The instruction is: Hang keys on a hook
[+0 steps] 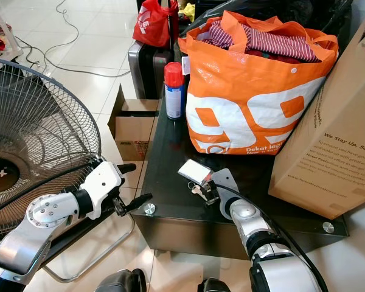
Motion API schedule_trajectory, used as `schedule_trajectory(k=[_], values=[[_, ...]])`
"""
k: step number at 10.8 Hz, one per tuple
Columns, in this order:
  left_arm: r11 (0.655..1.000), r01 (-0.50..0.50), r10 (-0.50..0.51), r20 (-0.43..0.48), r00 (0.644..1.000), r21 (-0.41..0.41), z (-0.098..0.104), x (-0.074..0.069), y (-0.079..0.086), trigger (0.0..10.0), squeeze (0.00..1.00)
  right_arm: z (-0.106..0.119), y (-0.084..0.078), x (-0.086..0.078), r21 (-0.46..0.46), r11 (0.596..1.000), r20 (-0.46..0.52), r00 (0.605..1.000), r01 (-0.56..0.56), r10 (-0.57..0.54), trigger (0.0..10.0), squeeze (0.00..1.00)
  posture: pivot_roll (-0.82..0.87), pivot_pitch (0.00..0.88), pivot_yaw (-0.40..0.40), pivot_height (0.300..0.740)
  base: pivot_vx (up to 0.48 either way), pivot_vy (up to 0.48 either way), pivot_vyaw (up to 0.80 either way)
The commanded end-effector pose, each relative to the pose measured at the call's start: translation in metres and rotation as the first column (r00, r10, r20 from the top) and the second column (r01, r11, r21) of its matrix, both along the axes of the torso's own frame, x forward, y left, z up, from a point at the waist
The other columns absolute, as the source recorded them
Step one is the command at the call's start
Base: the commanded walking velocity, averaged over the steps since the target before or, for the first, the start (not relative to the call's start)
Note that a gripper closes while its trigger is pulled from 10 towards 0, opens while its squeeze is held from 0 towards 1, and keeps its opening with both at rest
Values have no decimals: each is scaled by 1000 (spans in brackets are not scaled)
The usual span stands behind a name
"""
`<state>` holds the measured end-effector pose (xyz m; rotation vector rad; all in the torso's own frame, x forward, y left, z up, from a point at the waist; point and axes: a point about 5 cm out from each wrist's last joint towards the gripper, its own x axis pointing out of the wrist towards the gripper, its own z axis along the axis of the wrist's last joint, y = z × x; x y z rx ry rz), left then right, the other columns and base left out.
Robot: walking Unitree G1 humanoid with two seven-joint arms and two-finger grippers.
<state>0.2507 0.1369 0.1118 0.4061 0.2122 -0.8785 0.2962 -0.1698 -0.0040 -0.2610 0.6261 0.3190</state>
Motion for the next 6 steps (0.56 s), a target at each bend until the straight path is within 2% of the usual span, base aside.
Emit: schedule_trajectory(k=[1,3,5,6], values=[[1000,9,-9,8,1000,4,0,1,-2,10000,0,-4,-5,-5,-3,1000,-4,1000,19,-19,0,0,11,113,29,740,0,0,0],[1000,-8,8,20,1000,-6,0,2,-2,10000,0,2,-9,-2,51,998,56,998,40,-43,0,0,7,73,15,740,0,0,0],[994,-85,90,78,993,-66,9,7,-3,10000,0,18,-19,-3,143,989,200,978,31,-59,0,0,-5,20,6,740,0,0,0],[987,-128,134,69,989,-93,11,9,-2,10000,0,26,-22,-7,168,986,248,967,18,-59,0,0,-14,0,5,740,0,0,0]])
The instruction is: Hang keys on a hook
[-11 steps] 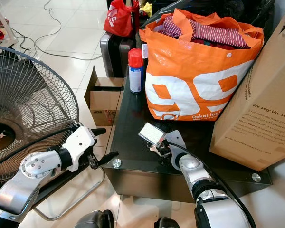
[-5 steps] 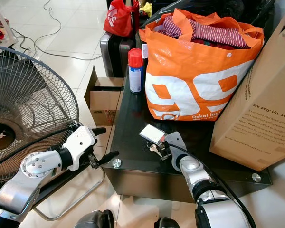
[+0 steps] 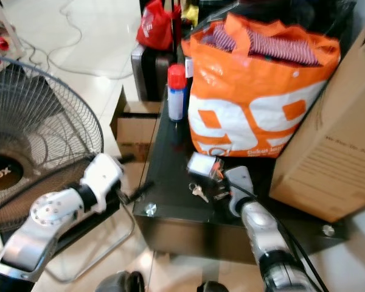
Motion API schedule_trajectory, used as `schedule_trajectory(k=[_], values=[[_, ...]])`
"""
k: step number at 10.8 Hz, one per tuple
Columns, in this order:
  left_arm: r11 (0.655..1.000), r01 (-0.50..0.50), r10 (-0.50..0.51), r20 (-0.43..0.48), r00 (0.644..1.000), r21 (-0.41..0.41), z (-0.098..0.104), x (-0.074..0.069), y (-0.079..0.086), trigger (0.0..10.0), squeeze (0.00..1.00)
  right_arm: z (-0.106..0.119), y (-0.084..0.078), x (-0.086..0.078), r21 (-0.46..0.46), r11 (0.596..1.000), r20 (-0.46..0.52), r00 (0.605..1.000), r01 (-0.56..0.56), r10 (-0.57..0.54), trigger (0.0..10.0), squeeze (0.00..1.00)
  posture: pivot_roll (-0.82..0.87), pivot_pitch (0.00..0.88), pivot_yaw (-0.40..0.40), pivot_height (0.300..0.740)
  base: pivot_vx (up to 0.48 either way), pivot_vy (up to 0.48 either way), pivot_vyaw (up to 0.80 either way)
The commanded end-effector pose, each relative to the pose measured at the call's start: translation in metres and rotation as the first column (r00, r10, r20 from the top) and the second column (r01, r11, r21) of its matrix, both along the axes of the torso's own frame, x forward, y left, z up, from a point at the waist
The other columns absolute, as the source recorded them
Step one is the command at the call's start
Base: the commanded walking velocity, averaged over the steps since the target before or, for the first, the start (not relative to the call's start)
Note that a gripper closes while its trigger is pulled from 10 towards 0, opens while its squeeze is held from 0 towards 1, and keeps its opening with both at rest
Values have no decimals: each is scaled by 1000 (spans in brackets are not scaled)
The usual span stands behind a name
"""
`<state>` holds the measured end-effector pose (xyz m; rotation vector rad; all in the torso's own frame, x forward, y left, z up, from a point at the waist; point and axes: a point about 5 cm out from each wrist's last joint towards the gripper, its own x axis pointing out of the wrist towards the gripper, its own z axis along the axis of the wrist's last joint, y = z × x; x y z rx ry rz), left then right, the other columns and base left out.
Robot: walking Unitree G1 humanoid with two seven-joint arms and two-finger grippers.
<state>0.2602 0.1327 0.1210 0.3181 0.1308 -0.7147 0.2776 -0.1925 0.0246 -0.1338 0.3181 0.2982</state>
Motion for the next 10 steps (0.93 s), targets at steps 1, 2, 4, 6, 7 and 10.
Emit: schedule_trajectory(k=[1,2,4,6,7,10], values=[[996,-86,87,42,995,-33,9,1,5,10000,0,23,-3,-7,50,999,94,996,-1,-4,0,0,-31,0,-3,740,0,0,0],[994,-106,108,49,993,-37,10,0,5,10000,0,30,-3,-11,61,998,122,993,0,-7,0,0,-32,0,-5,740,0,0,0],[977,-206,211,85,974,-63,12,-4,13,10000,0,70,0,-30,107,994,241,969,18,-43,0,0,-50,0,-13,740,0,0,0],[959,-275,281,101,954,-70,14,0,14,10000,0,80,7,-40,146,986,235,965,86,-119,0,0,-39,0,-37,740,0,0,0],[957,-283,288,104,952,-65,14,2,15,10000,0,77,9,-39,135,984,216,966,112,-140,0,0,-37,0,-39,740,0,0,0],[950,-306,310,109,944,-55,13,6,14,10000,0,86,7,-25,42,976,205,955,212,-216,10000,0,-37,0,-46,740,-251,0,0]])
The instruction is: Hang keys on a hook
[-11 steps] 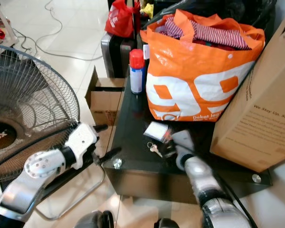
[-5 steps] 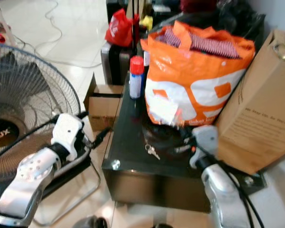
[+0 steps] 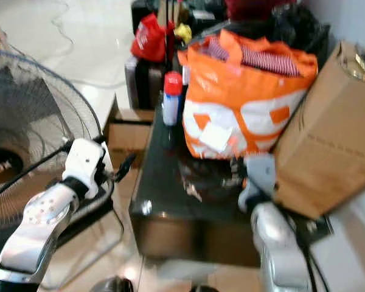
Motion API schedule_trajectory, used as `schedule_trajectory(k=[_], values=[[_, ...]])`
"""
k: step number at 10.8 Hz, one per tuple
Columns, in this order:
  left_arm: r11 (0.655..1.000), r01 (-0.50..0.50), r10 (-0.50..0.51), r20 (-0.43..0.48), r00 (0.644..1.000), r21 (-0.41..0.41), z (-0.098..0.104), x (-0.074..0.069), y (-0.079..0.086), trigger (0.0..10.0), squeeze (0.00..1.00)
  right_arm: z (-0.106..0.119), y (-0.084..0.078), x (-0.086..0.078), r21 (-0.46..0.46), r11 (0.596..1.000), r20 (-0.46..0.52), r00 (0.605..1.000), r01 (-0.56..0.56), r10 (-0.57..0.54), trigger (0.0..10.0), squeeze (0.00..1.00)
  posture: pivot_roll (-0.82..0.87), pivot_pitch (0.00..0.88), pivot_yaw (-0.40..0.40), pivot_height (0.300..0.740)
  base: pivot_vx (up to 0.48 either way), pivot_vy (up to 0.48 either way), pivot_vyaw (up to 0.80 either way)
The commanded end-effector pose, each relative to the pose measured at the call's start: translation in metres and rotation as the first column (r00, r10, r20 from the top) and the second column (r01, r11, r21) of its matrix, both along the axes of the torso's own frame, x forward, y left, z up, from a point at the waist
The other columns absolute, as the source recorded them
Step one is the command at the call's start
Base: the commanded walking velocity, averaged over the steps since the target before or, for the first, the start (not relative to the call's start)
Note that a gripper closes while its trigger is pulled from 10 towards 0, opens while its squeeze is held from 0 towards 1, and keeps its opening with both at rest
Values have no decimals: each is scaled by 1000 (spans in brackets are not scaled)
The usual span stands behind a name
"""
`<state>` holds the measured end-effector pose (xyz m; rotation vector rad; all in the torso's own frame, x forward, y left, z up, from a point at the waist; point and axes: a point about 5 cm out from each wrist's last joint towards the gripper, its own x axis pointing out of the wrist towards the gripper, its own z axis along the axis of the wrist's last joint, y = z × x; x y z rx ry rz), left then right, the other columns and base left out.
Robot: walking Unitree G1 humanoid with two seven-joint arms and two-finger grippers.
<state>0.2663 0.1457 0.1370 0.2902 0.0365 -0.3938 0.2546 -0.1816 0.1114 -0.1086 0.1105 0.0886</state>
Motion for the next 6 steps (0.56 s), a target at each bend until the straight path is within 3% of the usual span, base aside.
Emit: schedule_trajectory(k=[1,5,6], values=[[1000,-17,17,-16,1000,10,-3,1,2,10000,0,0,-7,0,-54,997,-11,999,47,-48,10000,0,-40,0,-44,740,-281,0,0],[999,-31,31,-24,999,16,-5,2,5,10000,0,3,-8,2,-72,994,-21,997,78,-80,10000,0,-50,0,-36,740,-305,0,0],[999,-29,30,-27,999,16,-6,2,5,10000,0,8,-9,3,1,995,-2,995,95,-95,10000,0,-54,0,-38,740,-307,0,0]])
